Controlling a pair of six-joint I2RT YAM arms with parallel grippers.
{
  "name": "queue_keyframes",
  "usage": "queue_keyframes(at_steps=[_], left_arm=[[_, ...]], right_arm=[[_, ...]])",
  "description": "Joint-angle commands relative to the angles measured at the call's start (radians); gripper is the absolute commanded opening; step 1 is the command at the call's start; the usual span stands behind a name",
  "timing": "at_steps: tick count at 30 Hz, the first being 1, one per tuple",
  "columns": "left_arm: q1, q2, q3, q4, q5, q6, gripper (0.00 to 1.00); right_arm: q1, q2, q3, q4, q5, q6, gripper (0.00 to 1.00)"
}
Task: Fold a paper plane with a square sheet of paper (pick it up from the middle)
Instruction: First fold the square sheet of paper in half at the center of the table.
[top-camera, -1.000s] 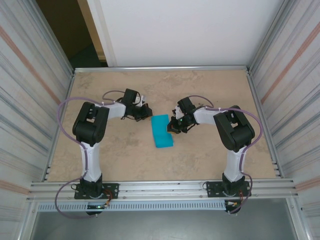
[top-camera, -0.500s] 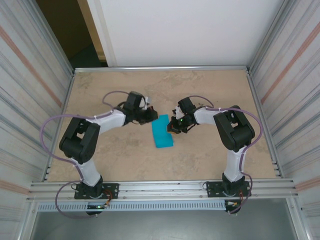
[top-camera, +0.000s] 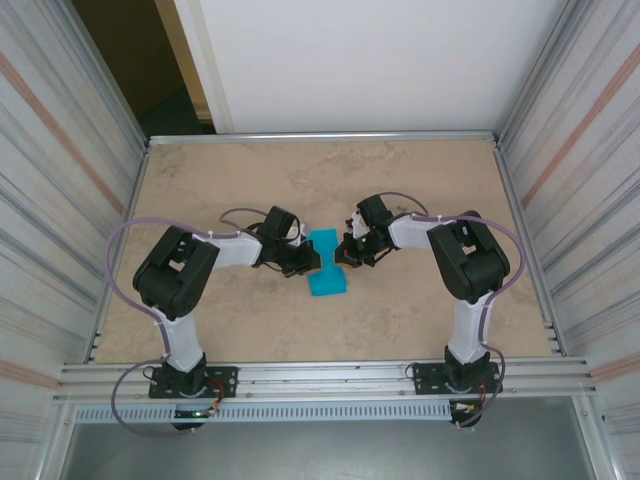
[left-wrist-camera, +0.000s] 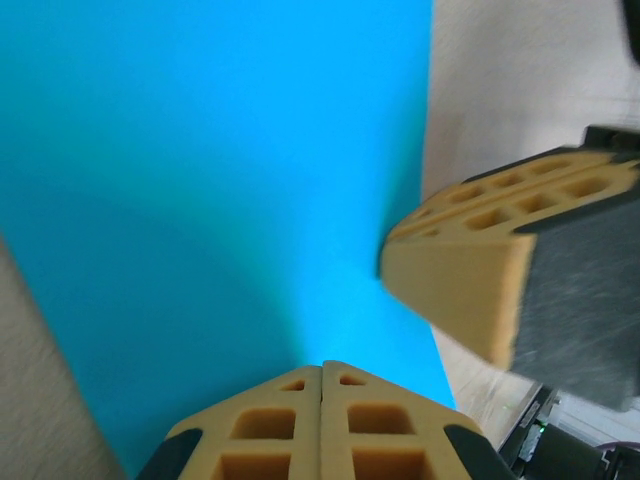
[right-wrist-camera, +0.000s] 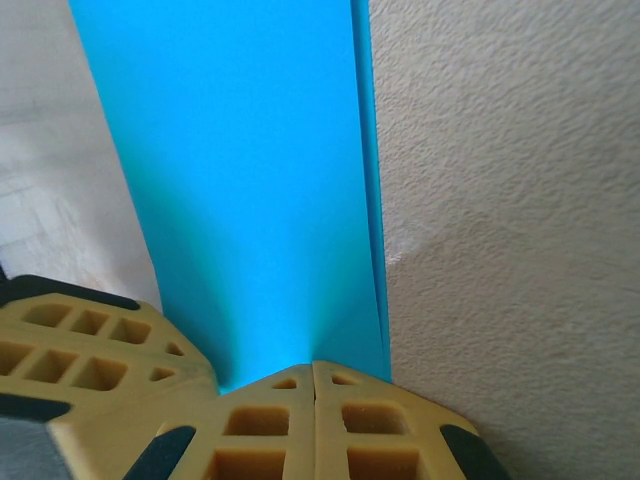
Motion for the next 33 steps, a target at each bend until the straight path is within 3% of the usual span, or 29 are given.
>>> queue_keyframes(at_steps=[1,10,13,17,25,29,33], left_arm=[[0.002,0.019,-0.026,-0.047,0.025,0.034,0.00],[0.099,-0.106,-0.161,-0.146,-0.033,0.127,0.00],[0.134,-0.207,-0.194,-0.167,-0.021,0.124,0.00],[0.110,-0.304,-0.180,-0.124,0.022,0.047,0.00],[-0.036,-0.140,-0.087,-0.016,-0.003,-0.071,0.00],[-0.036,-0.074,-0.122,0.095,0.037,-0.143,0.00],[-0.033,-0.075,-0.147,0.032,0.002,-0.103,0.00]], right_arm=[[-0.030,0.154,-0.110,-0.202,0.355,0.024,0.00],[-0.031,0.176,-0.104,-0.214,0.371,0.026,0.00],[-0.028,0.175,-0.101,-0.214,0.363,0.020,0.00],[-0.026,0.175,-0.099,-0.214,0.356,0.019,0.00],[-0.025,0.180,-0.096,-0.214,0.360,0.021,0.00],[-0.026,0.175,-0.102,-0.213,0.359,0.021,0.00],[-0.028,0.175,-0.103,-0.208,0.357,0.021,0.00]])
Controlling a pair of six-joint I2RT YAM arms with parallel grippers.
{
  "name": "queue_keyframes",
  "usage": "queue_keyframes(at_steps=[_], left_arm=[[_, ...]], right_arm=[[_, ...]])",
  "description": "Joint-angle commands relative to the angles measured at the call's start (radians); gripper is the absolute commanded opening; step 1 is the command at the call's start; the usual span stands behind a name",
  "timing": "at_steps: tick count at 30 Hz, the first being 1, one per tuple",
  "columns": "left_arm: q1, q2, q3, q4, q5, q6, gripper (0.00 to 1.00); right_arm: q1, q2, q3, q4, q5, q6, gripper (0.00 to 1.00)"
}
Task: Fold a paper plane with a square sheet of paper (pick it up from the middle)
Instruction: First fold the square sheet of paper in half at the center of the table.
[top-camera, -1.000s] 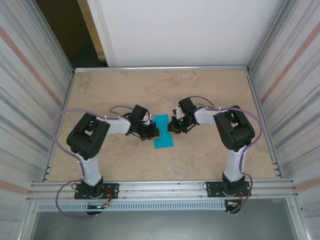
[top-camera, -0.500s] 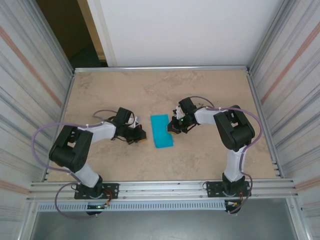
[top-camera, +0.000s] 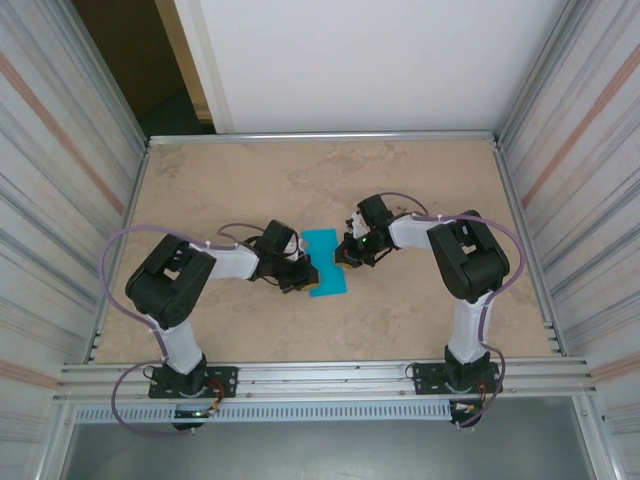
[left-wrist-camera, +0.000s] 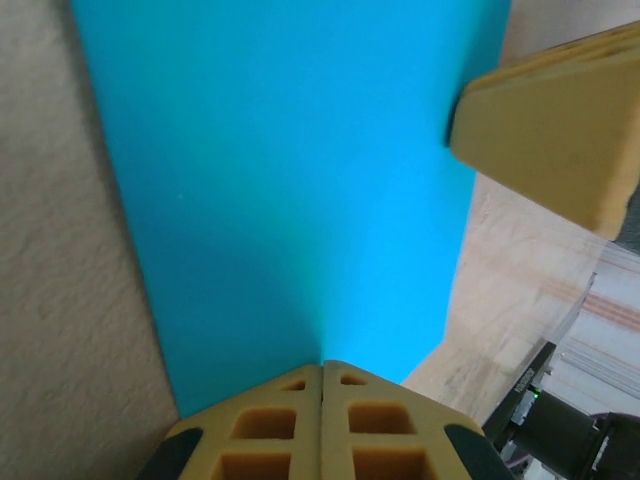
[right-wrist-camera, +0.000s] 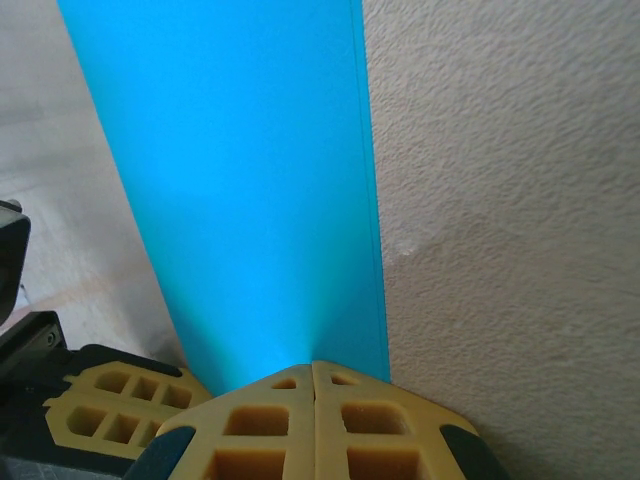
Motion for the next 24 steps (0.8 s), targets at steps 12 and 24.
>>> queue_keyframes(at_steps=[12,24], left_arm=[[0.052,-0.273,-0.267,-0.057,-0.038,-0.062,0.00],[-0.038,-0.091,-0.049,0.099,-0.045,-0.121,0.00]], right_arm=[[-0.025,0.177,-0.107,-0.198,0.366,0.023,0.00],[-0.023,0.171,-0.110,-0.200,0.374,0.027,0.00]])
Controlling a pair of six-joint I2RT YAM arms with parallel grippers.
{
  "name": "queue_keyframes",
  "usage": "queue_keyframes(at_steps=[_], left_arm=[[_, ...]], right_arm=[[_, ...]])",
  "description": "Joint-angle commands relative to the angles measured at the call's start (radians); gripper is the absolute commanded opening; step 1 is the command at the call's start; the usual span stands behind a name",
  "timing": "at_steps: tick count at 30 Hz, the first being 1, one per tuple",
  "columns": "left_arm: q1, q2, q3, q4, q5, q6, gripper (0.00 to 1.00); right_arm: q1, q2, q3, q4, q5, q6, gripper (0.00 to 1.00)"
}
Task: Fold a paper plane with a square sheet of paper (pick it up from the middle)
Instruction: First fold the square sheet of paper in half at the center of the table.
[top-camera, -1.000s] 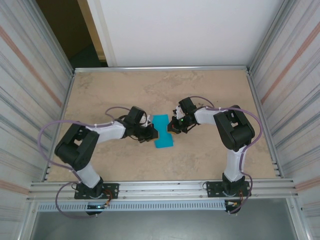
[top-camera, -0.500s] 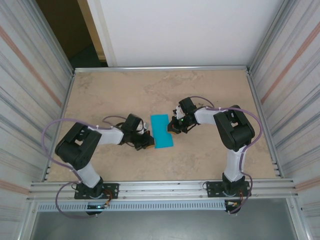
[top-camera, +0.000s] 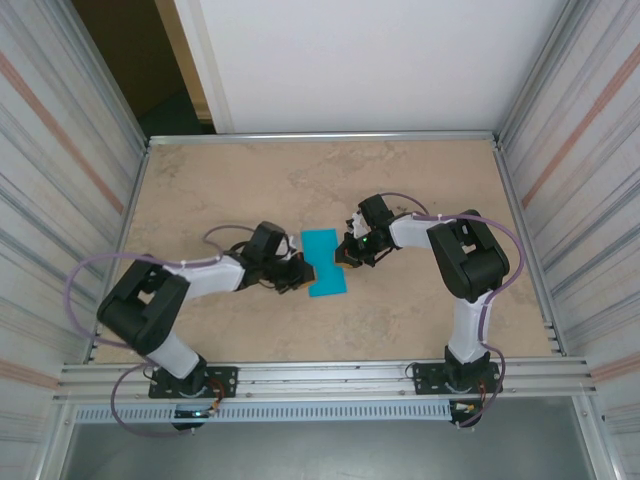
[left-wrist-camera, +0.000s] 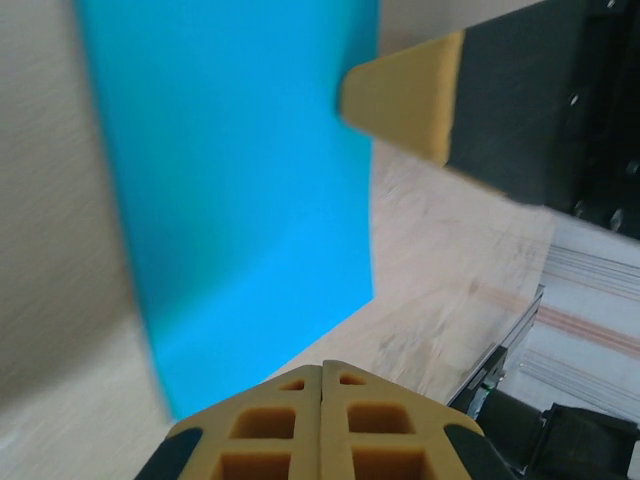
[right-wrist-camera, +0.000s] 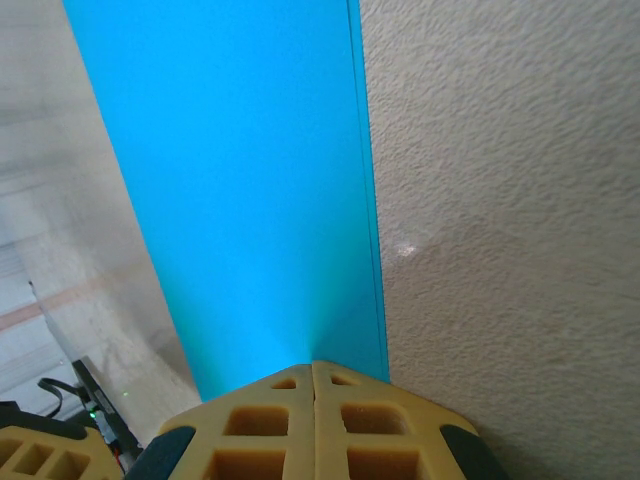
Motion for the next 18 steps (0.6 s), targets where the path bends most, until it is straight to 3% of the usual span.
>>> queue_keyframes(at_steps=[1,7,14,18], left_arm=[[-0.022,0.091,0.042,0.027,0.004,-0.024,0.00],[-0.031,0.080,-0.014,-0.068,-0.015,0.000,0.00],[-0.031,-0.082,-0.174,-0.234,-0.028,0.025,0.00],[-0.001,-0.175,-0.156,-0.288,-0.038,0.051,0.00]], right_arm=[[-0.017,0.164,-0.111,-0.203,0.392,0.028,0.00],[-0.018,0.163,-0.112,-0.203,0.392,0.029,0.00],[-0.018,0.174,-0.100,-0.210,0.381,0.021,0.00],[-0.016,0.172,-0.094,-0.209,0.367,0.021,0.00]])
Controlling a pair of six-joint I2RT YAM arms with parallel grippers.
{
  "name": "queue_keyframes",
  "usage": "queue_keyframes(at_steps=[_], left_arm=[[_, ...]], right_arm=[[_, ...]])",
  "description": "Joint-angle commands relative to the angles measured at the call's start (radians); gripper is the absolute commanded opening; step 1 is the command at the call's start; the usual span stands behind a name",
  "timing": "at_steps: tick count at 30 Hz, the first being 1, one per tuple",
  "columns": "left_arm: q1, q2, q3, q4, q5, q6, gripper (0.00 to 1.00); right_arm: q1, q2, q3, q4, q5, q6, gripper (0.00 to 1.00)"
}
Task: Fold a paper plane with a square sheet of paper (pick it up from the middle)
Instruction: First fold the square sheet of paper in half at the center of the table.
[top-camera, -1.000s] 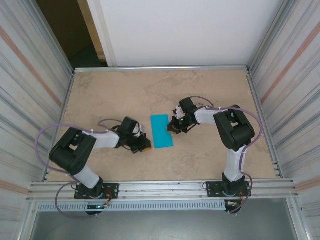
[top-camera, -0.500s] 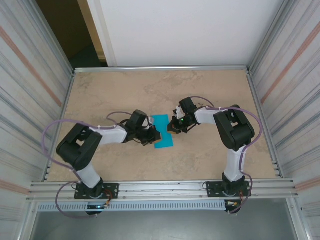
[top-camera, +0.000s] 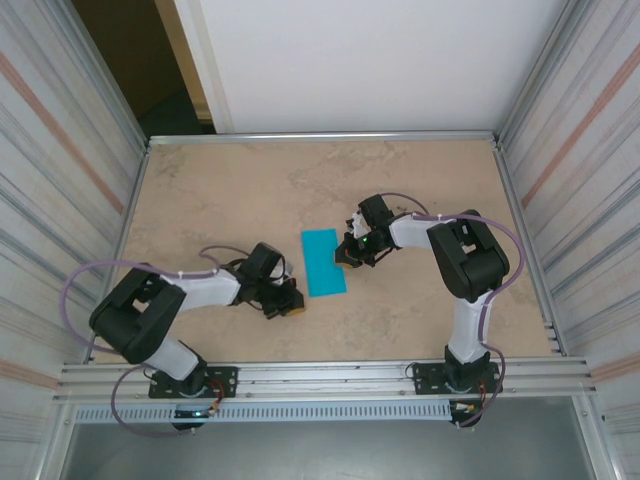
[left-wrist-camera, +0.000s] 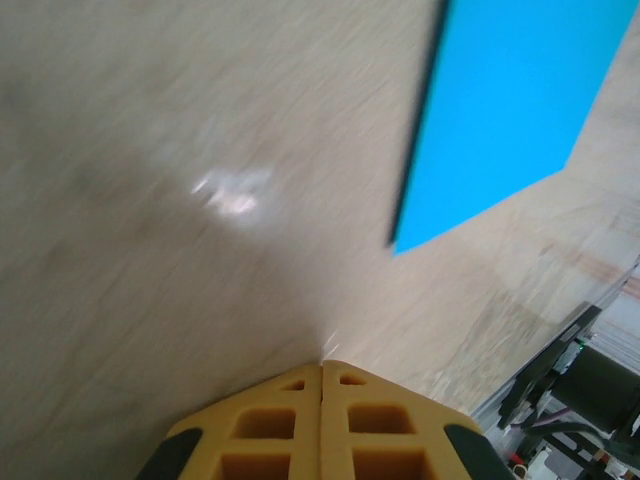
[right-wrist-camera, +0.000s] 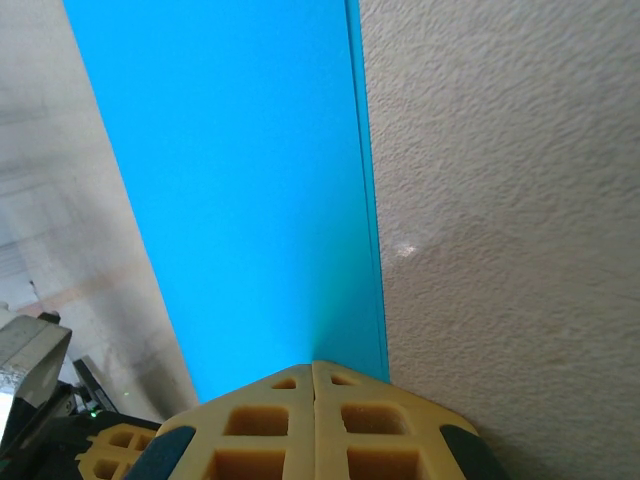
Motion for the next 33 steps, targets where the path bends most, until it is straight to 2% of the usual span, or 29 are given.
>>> queue_keyframes(at_steps=[1,6,8,13,16,19,21,27,33], left_arm=[[0.029,-0.072,0.032,-0.093,-0.027,0.043,0.00],[0.042,-0.086,0.168,-0.031,-0.086,0.061,0.01],[0.049,-0.051,0.191,0.018,-0.118,0.050,0.08],[0.066,0.131,0.295,0.164,-0.107,0.013,0.22],[0.066,0.224,0.350,0.222,-0.078,0.008,0.24],[0.073,0.303,0.422,0.197,-0.068,0.030,0.24],[0.077,0.350,0.473,0.189,-0.036,0.046,0.24],[0.089,0.421,0.540,0.097,-0.063,0.078,0.22],[0.114,0.445,0.457,0.185,-0.032,0.036,0.23]], right_arm=[[-0.016,0.164,-0.090,-0.210,0.363,0.024,0.00],[-0.017,0.089,-0.063,-0.206,0.330,0.067,0.00],[-0.023,0.056,-0.047,-0.192,0.305,0.100,0.00],[-0.042,-0.108,-0.043,-0.081,0.201,0.151,0.02],[-0.070,-0.224,-0.073,-0.009,0.128,0.162,0.19],[-0.099,-0.301,-0.109,0.003,0.116,0.157,0.37],[-0.115,-0.327,-0.133,-0.007,0.121,0.154,0.45],[-0.123,-0.377,-0.199,-0.022,0.131,0.159,0.58],[-0.106,-0.392,-0.229,-0.033,0.133,0.156,0.64]])
